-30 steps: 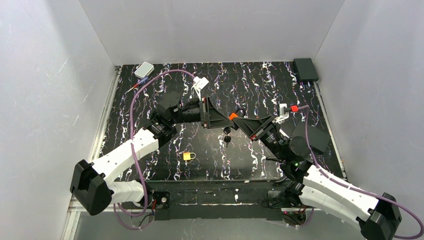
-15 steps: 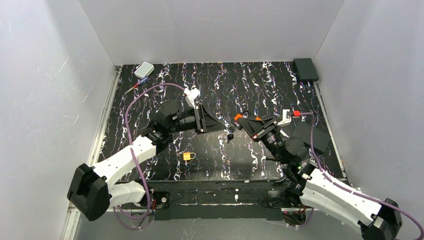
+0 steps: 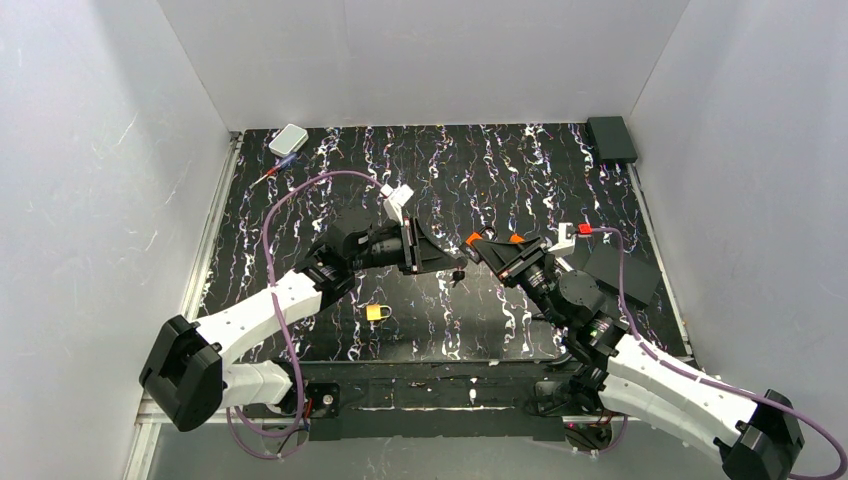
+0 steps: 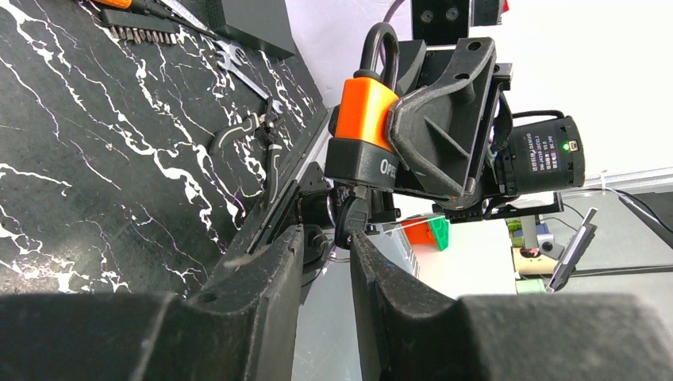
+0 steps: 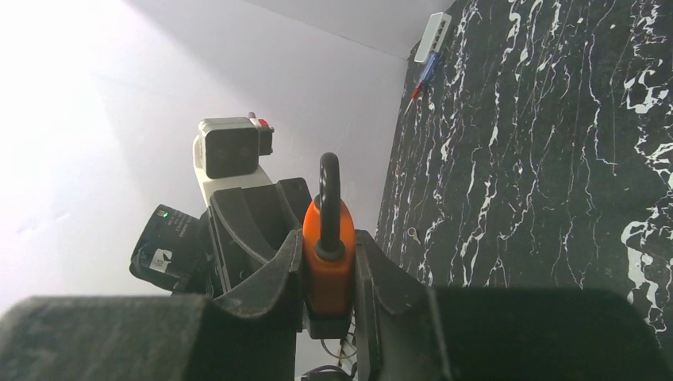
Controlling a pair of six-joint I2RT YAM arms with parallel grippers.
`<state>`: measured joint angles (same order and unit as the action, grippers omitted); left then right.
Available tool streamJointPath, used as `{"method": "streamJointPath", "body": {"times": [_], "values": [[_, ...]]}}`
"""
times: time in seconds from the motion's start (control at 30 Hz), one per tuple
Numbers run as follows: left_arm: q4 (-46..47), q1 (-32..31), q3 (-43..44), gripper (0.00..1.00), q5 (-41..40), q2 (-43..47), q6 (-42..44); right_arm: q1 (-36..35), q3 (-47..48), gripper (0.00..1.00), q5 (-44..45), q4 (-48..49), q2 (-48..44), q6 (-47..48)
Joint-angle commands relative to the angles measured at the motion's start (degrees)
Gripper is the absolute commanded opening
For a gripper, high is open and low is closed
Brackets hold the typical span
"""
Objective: Unlock with the key
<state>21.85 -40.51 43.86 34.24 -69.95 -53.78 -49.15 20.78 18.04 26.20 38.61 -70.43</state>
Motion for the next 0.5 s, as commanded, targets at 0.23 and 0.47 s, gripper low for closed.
{"method": "streamJointPath", "body": {"times": [0.23,0.47], "values": [[2.1,-2.2,2.8,0.24,1.2,-1.5,1.3,-0.1,2.0,0.01,0.6,4.2,-1.1,-0.6],[2.6,-2.5,3.3,0.15,1.8,-2.4,0.9,-0.1,2.1,0.01,0.2,4.2,0.0,-0.6]]}}
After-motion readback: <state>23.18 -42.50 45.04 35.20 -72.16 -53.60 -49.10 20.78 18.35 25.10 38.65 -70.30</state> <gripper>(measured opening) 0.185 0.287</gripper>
